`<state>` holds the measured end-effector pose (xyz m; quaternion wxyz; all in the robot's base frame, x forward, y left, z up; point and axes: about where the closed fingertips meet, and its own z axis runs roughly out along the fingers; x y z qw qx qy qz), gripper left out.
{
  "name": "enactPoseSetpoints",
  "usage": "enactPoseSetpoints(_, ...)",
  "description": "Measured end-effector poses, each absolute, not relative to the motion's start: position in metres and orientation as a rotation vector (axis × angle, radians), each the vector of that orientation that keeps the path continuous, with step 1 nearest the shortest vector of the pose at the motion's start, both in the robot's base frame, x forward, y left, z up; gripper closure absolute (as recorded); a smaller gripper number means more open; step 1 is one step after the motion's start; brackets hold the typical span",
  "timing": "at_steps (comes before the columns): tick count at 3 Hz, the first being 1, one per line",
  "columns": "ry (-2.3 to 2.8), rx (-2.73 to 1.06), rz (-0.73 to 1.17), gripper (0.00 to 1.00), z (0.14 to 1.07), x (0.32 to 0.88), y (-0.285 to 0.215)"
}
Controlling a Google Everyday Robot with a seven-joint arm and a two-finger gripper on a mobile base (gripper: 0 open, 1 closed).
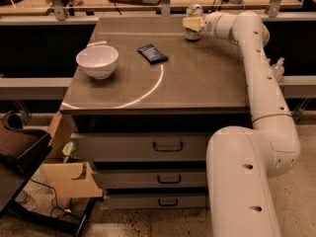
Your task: Move 7up can near white bowl
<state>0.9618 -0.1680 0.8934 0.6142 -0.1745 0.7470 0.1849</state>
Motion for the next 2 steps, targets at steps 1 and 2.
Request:
enactPoseSetpoints(1, 1.727, -0.412, 0.423, 1.00, 0.913, 0.954, -0.167)
enactPoseSetpoints(2, 1.736, -0.421, 0.394, 1.00, 0.954, 0.933, -0.173)
